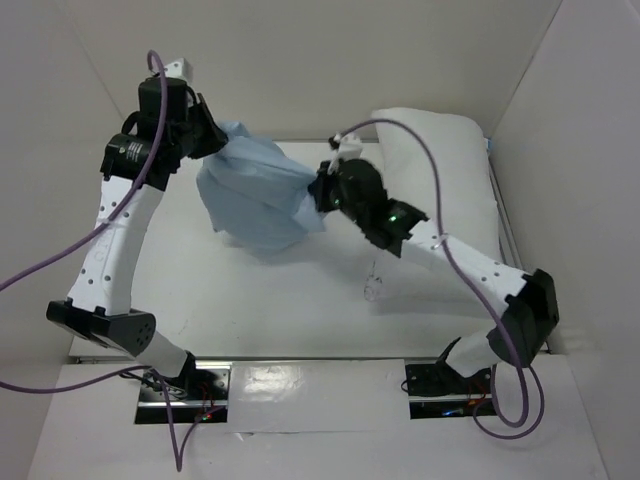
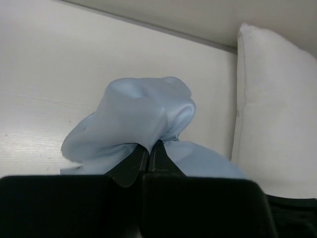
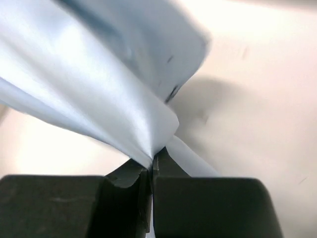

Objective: Put the pillow into the pillowcase

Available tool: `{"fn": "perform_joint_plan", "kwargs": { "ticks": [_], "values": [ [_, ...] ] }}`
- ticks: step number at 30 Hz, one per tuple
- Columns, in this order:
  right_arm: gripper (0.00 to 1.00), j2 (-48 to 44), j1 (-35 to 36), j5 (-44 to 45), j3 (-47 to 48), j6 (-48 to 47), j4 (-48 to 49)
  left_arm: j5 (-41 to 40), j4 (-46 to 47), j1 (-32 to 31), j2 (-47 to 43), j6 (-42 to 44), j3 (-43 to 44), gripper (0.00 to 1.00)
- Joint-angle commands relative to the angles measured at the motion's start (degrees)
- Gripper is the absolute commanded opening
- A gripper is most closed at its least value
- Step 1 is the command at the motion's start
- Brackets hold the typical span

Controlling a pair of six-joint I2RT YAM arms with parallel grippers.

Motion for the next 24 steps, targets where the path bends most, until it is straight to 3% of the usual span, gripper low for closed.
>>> {"fn": "perform_joint_plan", "kwargs": {
  "ticks": [1, 6, 9, 11, 15, 18, 19, 20, 21, 22, 23, 24],
  "values": [
    [0.00, -7.9, -7.6, -6.8, 9.4, -12.1, -3.4, 0.7, 5.9, 3.5, -3.3, -0.8, 4.3, 0.00],
    [0.00, -1.9, -19.6, -10.4, 25.5, -19.4, -3.4, 11.8, 17.7, 9.1, 1.8, -1.3, 6.5, 0.00],
    [0.00, 1.7, -24.8, -11.8, 32.6, -18.5, 1.6, 27.6, 19.6, 13.2, 11.2, -3.5, 17.3, 0.00],
    [0.00, 1.7, -25.5, -14.4, 34.6, -17.9, 2.1, 32.0, 22.0, 14.5, 13.9, -6.2, 19.6, 0.00],
    [0.00, -1.8, -25.5, -21.6, 31.0, -18.4, 0.8, 33.8, 30.3, 15.0, 5.9, -5.5, 10.1, 0.00],
    [0.00, -6.8, -24.0, -26.1, 21.7, -18.4, -1.8, 35.2, 32.0, 15.6, -0.7, -1.9, -4.8, 0.00],
    [0.00, -8.4, -23.3, -28.3, 18.5, -17.5, -1.8, 35.3, 32.0, 16.1, -6.0, -1.0, -14.4, 0.00],
    [0.00, -11.8, -21.6, -29.5, 11.6, -17.5, -2.4, 36.7, 32.0, 16.1, -8.7, 0.3, -19.9, 0.12],
    [0.00, -13.5, -20.3, -29.5, 8.4, -17.5, -3.1, 36.7, 31.4, 16.1, -11.3, 1.3, -25.2, 0.36],
    [0.00, -14.9, -18.8, -29.5, 5.5, -16.9, -4.5, 36.7, 29.9, 16.1, -13.5, 2.0, -33.9, 0.69],
    [0.00, -17.0, -16.4, -29.0, 0.5, -16.9, -8.2, 33.3, 28.1, 15.3, -16.7, 2.0, -37.4, 0.91],
    [0.10, -17.0, -15.5, -29.0, -1.3, -16.2, -10.6, 31.6, 25.2, 15.3, -17.7, 2.5, -40.2, 1.00]
  ]
}}
